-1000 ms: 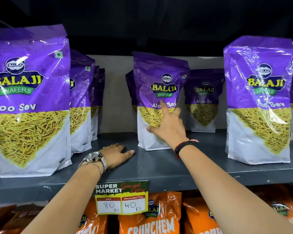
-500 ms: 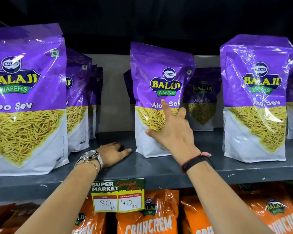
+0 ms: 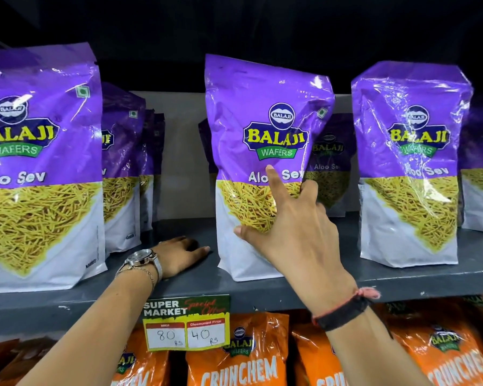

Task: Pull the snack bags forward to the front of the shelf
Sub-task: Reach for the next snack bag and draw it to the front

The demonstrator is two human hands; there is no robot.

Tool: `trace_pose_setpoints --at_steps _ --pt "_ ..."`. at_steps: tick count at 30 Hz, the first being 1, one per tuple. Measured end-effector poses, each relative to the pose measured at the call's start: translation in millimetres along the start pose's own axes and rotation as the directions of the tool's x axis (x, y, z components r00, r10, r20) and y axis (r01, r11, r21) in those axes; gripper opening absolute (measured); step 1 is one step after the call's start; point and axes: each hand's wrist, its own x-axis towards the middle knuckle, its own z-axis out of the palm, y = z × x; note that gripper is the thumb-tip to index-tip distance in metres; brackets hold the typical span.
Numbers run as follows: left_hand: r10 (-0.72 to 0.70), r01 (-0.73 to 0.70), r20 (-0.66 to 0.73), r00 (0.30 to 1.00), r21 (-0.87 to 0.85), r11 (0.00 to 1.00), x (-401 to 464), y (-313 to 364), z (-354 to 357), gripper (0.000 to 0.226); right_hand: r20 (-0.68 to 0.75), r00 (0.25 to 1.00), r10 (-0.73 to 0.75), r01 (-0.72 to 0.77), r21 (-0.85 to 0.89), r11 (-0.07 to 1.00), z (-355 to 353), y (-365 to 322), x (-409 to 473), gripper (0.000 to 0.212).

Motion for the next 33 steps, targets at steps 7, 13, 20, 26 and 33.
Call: trace_pose_setpoints --at_steps 7,13,20,26,33 --pt "-0.004 0.004 -0.011 1.0 -0.005 1.0 1 1 0 0.059 0.0 1.0 -0.005 0.005 -0.028 1.0 -10 0 -11 0.096" --pt "-0.005 0.005 -0.011 1.0 -0.02 1.0 0 1 0 0.057 0.008 1.0 -0.009 0.01 -0.044 0.999 -17 0 -18 0.096" --pt "-0.002 0.001 -0.016 1.0 -0.035 0.999 1 1 1 0.057 0.043 0.999 -0.012 0.015 -0.06 0.998 -20 -2 -23 0.101" --pt "0.006 -0.007 -0.026 1.0 -0.039 0.999 1 1 2 0.057 0.078 0.997 -0.012 0.012 -0.005 1.0 -29 5 -31 0.106" --pt "0.0 0.0 -0.019 1.0 -0.035 0.999 5 -2 3 0.06 0.084 0.994 -0.065 0.06 0.06 0.996 -12 7 -24 0.091"
